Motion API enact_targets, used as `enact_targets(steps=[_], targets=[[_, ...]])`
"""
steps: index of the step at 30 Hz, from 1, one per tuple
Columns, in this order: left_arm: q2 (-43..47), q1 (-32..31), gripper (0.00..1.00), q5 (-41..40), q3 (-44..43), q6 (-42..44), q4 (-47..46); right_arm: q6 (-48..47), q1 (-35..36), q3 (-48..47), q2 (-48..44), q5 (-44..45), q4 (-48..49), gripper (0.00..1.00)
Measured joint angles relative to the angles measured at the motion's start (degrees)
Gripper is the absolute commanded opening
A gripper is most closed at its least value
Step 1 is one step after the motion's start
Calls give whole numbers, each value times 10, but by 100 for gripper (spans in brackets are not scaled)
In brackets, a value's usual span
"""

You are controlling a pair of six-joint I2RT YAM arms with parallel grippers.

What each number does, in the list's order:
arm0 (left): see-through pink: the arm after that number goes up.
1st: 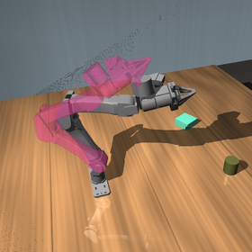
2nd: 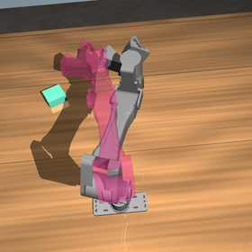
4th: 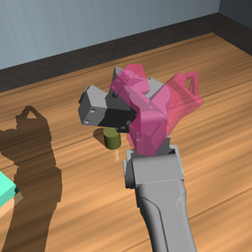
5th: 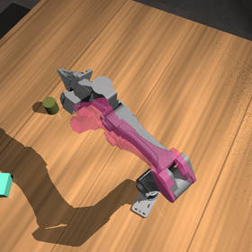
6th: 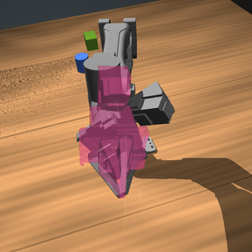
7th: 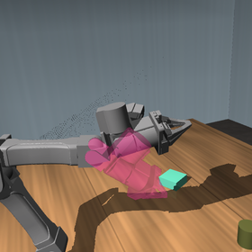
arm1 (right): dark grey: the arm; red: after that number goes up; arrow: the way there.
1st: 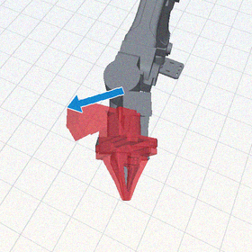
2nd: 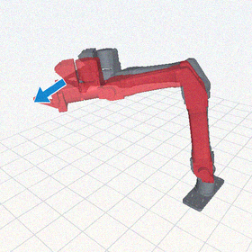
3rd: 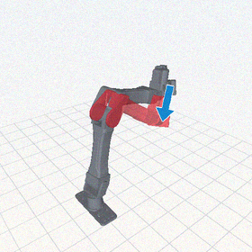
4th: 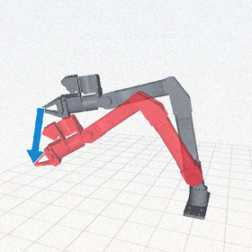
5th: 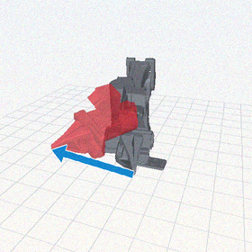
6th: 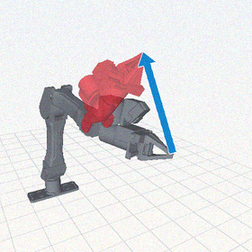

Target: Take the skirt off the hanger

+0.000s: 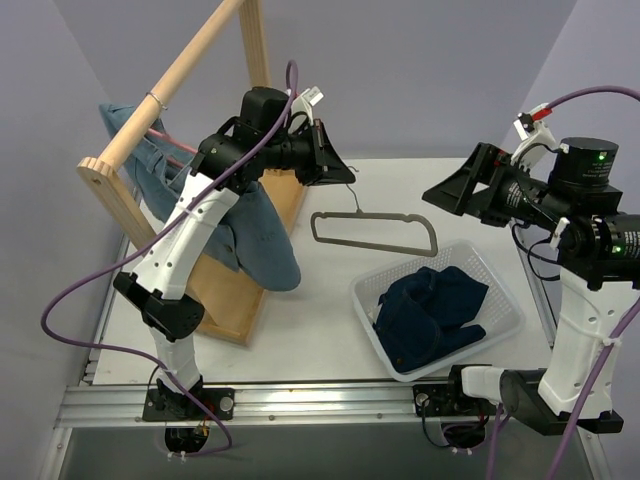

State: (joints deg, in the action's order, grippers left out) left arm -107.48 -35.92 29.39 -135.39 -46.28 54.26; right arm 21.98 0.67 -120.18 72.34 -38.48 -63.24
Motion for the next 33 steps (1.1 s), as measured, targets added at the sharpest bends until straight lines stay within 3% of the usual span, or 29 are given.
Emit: enact_targets(steps=[5, 11, 14, 17, 18, 22, 23, 25, 26, 27, 28, 29, 33], targets=[[-4, -10, 2, -33, -16, 2, 27, -15, 21, 38, -13, -36, 0, 73], [-46, -14, 2, -47, -96, 1, 46, -24, 66, 75, -19, -40, 3, 65], [-60, -14, 2, -48, -117, 0, 53, -28, 81, 104, -23, -40, 9, 50], [-64, -14, 2, -51, -118, 0, 64, -31, 85, 126, -25, -36, 11, 19], [-64, -14, 2, -52, -118, 0, 68, -31, 86, 130, -26, -34, 13, 0], [-64, -14, 2, -54, -116, 0, 83, -35, 89, 149, -33, -29, 28, 0], [-64, -14, 8, -55, -115, 0, 83, -35, 89, 154, -36, -28, 32, 0], [-64, -14, 31, -55, -112, -1, 85, -34, 91, 161, -42, -25, 35, 0], [-64, -14, 56, -55, -112, 1, 85, -33, 92, 163, -44, -24, 36, 0], [-64, -14, 75, -55, -112, 5, 86, -31, 92, 166, -46, -22, 36, 0], [-64, -14, 86, -55, -112, 5, 86, -28, 92, 168, -47, -21, 36, 0], [-63, -14, 94, -55, -112, 7, 86, -26, 92, 170, -48, -19, 36, 0], [-53, -14, 94, -56, -112, 20, 85, -14, 92, 179, -51, -20, 39, 0]])
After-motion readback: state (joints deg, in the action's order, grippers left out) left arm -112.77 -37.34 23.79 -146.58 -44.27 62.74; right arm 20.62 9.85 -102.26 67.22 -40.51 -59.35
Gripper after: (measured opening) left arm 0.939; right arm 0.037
